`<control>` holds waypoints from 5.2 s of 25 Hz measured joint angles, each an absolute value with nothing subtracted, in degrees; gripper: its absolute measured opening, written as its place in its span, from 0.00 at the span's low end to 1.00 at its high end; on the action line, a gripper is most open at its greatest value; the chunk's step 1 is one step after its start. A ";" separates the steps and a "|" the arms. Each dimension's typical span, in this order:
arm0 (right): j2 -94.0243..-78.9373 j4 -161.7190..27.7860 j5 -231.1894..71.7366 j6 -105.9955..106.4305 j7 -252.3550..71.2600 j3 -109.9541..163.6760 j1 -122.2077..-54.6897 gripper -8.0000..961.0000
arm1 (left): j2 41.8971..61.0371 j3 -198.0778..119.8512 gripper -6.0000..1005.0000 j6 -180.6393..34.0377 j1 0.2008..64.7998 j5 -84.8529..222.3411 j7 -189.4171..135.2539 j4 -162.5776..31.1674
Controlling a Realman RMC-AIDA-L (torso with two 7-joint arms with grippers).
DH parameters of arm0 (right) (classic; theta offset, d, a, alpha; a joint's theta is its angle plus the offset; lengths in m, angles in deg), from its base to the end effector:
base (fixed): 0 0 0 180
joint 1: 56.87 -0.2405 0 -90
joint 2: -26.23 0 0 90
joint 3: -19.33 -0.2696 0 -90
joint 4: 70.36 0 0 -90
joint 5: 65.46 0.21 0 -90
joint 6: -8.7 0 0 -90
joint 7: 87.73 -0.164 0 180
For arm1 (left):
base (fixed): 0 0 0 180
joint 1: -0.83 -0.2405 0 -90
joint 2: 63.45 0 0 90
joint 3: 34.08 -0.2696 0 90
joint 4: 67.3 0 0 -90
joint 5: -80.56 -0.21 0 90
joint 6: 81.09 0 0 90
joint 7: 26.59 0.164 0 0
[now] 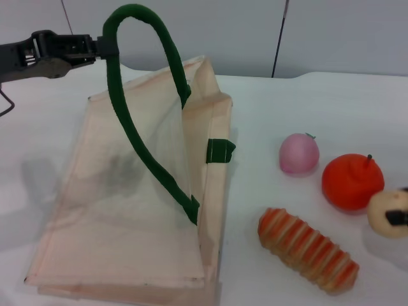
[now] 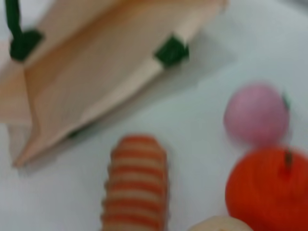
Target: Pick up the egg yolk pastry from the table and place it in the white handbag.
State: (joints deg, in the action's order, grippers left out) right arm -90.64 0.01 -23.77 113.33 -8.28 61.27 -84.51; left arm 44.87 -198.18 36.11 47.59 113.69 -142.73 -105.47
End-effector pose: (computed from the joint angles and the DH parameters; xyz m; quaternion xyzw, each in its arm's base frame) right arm 0.2799 0.3249 0.0586 -0.9642 0.2371 -0.0137 0.1179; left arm -0.2372 0.3692 0.1079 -0.7999 -0.4573 -0.3880 0.0234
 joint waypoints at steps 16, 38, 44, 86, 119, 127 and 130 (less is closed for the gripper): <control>-90.48 -4.25 -9.63 108.10 -8.46 76.29 -94.64 0.51 | 44.66 -198.26 0.13 36.39 50.32 113.20 -143.05 -103.20; -90.44 -24.64 6.46 79.85 -7.71 109.22 -108.45 0.47 | 44.30 -198.26 0.13 36.50 52.79 113.33 -143.45 -101.56; -90.53 -24.66 11.41 74.24 -7.69 117.91 -110.24 0.47 | 44.28 -198.26 0.14 36.50 53.18 113.43 -143.55 -101.57; -90.17 7.61 1.65 70.58 -16.29 85.72 -84.81 0.92 | 43.67 -197.99 0.31 34.79 45.96 122.32 -141.56 -102.17; -90.30 -67.34 98.87 75.69 76.30 68.02 -91.10 0.92 | 53.33 -172.08 0.79 -1.81 30.74 153.40 -37.49 -65.08; -90.38 -69.72 98.93 75.97 76.15 65.83 -91.29 0.92 | 53.42 -172.22 0.78 -1.54 29.04 157.77 -28.71 -60.64; -90.42 -69.84 98.98 76.03 76.15 65.10 -91.22 0.92 | 53.21 -172.31 0.78 -1.50 28.73 157.76 -28.70 -59.97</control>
State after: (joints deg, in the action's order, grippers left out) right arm -90.42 -69.84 98.98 76.03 76.15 65.10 -91.22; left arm 53.21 -172.31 -1.50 28.73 157.76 -28.70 -59.97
